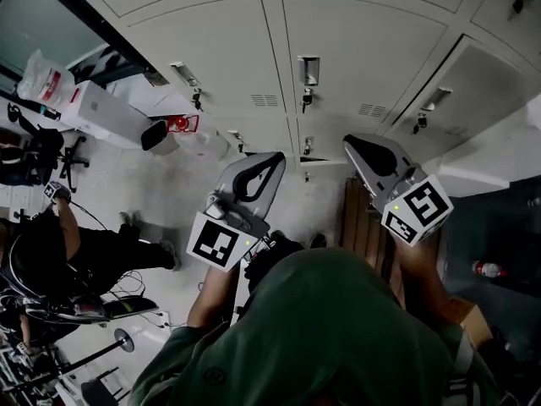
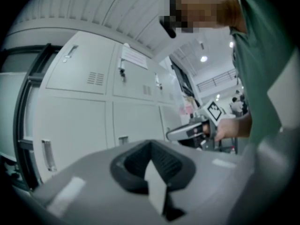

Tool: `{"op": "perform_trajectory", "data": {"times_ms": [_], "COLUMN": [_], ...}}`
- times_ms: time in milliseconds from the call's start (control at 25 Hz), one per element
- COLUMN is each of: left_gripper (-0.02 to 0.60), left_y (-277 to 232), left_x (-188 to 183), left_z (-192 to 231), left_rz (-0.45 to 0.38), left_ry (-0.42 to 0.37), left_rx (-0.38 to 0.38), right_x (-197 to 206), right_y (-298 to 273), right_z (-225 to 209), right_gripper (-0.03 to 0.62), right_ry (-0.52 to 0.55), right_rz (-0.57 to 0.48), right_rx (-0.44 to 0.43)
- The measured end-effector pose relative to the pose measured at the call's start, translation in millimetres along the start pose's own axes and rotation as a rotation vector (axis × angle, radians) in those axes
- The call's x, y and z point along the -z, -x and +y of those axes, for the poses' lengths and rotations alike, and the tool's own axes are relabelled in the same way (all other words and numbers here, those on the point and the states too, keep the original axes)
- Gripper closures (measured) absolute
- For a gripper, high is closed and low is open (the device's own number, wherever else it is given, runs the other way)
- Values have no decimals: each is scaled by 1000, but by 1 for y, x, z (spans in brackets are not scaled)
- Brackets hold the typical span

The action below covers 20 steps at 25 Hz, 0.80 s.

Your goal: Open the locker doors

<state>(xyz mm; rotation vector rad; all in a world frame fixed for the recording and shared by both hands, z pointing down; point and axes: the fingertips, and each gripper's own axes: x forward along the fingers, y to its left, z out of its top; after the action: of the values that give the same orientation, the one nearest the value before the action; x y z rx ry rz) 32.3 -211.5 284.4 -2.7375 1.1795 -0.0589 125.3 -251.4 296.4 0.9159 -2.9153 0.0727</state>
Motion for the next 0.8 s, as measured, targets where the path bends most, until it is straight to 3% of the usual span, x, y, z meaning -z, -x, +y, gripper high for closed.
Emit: {"op": "perform_trajectory", "data": {"times_ms": [200, 800], "left_gripper": [594, 594], "left_y": [-10, -43], "left_x": [5, 7], "left_z": [16, 76], "left_rz": [7, -23], "left_ry": [1, 11], "left_rx": [3, 119], "right_x": [0, -4], "right_y": [-22, -87], "right_z": [-10, -46], "right_gripper": [588, 588], "right_ry": [5, 23], "right_rz": [5, 43], "right_rx": [17, 163]}}
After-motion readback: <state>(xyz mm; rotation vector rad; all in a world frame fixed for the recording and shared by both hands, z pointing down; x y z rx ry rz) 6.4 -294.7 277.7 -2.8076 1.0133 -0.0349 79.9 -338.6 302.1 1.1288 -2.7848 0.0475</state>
